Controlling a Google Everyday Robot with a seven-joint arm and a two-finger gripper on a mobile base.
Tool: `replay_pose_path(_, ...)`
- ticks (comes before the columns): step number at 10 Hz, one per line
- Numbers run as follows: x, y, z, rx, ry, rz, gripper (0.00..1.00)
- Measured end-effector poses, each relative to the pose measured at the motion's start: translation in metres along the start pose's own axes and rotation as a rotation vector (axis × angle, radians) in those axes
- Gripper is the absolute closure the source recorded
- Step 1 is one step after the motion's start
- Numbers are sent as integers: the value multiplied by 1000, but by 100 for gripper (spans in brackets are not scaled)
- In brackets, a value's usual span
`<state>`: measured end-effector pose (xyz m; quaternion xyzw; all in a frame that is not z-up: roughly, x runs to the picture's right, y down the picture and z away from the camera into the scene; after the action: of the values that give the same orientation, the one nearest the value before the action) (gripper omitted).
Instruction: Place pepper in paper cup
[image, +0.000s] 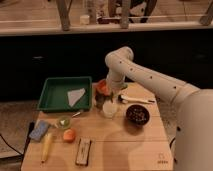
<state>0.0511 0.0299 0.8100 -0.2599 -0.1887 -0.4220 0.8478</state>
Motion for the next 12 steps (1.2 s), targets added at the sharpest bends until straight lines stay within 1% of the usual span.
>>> replay_pose_path(3, -7, 0, -1, -21, -31, 9, 96)
replay_pose_path(6, -24, 5, -4, -36, -64, 21, 96)
replay_pose_path(7, -34, 5, -7, -35, -75, 13, 96)
replay_pose_path(9, -47, 4, -9, -32, -92, -3, 96)
replay_pose_path(12, -68, 0, -9, -7, -142, -46, 96)
